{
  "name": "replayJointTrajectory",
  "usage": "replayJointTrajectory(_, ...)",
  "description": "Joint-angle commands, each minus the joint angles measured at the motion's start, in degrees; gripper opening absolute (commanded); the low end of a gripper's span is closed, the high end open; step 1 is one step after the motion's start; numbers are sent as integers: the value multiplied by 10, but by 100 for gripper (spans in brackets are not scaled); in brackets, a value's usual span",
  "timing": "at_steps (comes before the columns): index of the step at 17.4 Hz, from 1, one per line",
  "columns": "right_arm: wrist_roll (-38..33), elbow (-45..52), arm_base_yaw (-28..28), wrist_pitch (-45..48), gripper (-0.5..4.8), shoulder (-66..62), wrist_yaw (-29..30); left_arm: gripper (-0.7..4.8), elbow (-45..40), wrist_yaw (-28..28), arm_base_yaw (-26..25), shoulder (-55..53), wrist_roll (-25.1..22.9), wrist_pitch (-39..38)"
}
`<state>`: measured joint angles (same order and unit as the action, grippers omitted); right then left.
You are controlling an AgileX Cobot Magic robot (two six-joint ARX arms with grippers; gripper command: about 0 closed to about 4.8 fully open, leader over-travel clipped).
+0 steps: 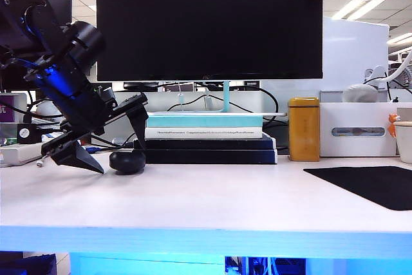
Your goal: Place the black mouse on the black mouse pad.
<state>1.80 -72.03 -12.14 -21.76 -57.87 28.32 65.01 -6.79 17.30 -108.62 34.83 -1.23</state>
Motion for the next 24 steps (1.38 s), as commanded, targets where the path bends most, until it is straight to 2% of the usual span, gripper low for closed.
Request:
replayJointTrajectory(1,2,-3,0,8,-1,2,3,479,0,1,0,3,13,-8)
replayJointTrajectory(4,2,-3,0,8,-1,2,3,479,0,5,0,3,16,-59)
replayJointTrajectory(6,2,-3,0,8,-1,2,3,479,4,-14,1,3,17,-49)
replayJointTrajectory(8,2,-3,0,8,-1,2,3,479,40,-47,3,3,18,-51)
replayJointTrajectory(9,2,-3,0,8,-1,2,3,479,61,-45,9,3,16,-56)
replayJointTrajectory(10,2,-3,0,8,-1,2,3,479,79,-41,16,3,16,-60)
replayJointTrajectory(12,2,-3,0,8,-1,2,4,479,119,15,36,1,8,-93)
replayJointTrajectory(14,2,-3,0,9,-1,2,12,479,129,31,40,-5,8,-107)
replayJointTrajectory(16,2,-3,0,9,-1,2,14,479,129,28,46,-14,10,-82)
replayJointTrajectory(18,2,-3,0,9,-1,2,18,479,129,5,60,-19,12,-23)
replayJointTrajectory(22,2,-3,0,10,-1,2,18,479,129,12,72,-32,21,5)
replayJointTrajectory(24,2,-3,0,10,-1,2,19,479,129,16,72,-48,27,-8)
